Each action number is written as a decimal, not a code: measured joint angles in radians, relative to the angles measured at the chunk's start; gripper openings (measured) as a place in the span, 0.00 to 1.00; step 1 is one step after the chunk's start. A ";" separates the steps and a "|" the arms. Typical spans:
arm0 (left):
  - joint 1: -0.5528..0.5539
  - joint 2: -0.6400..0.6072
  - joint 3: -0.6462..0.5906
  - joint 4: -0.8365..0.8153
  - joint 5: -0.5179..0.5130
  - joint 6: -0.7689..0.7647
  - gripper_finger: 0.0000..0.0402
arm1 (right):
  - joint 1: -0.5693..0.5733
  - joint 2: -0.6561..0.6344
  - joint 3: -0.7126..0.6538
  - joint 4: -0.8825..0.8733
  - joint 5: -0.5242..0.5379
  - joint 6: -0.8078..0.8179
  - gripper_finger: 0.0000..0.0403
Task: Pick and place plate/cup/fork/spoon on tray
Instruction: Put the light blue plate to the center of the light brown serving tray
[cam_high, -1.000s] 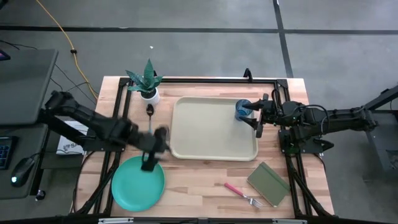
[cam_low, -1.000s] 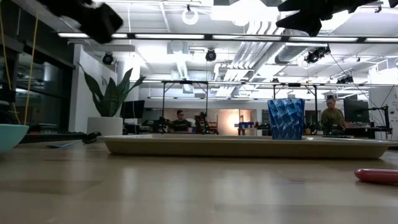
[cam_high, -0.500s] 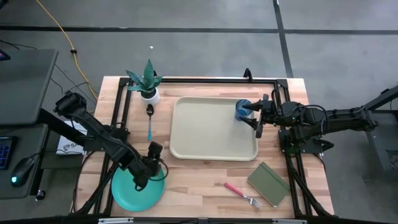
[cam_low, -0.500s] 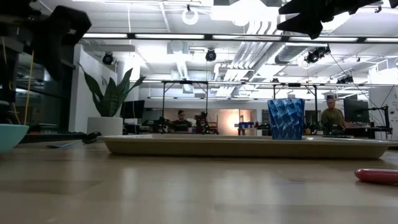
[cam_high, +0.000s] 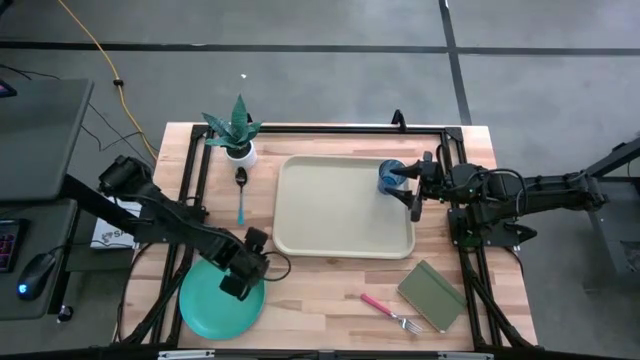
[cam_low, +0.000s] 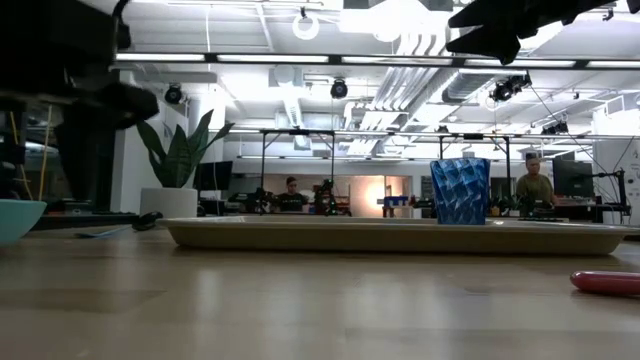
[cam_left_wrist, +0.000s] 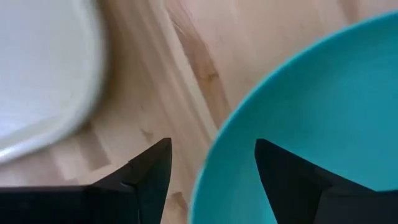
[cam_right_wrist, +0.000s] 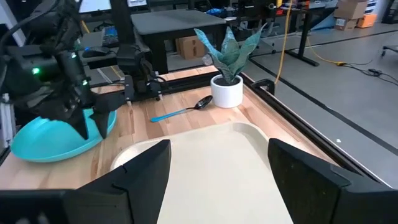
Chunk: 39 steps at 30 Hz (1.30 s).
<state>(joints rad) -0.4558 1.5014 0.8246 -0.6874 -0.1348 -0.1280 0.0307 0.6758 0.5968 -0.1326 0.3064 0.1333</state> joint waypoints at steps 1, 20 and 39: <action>0.004 0.010 0.000 -0.001 0.019 0.000 0.53 | 0.000 0.000 0.000 0.000 0.008 0.000 0.65; 0.044 0.061 0.000 -0.001 0.072 0.053 0.52 | 0.000 0.000 0.000 -0.006 0.024 0.023 0.65; 0.091 0.053 0.000 -0.006 0.132 0.133 0.03 | 0.000 0.000 0.000 -0.006 0.023 0.023 0.65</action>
<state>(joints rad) -0.3653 1.5541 0.8242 -0.6931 -0.0028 0.0052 0.0307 0.6758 0.5968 -0.1387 0.3294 0.1565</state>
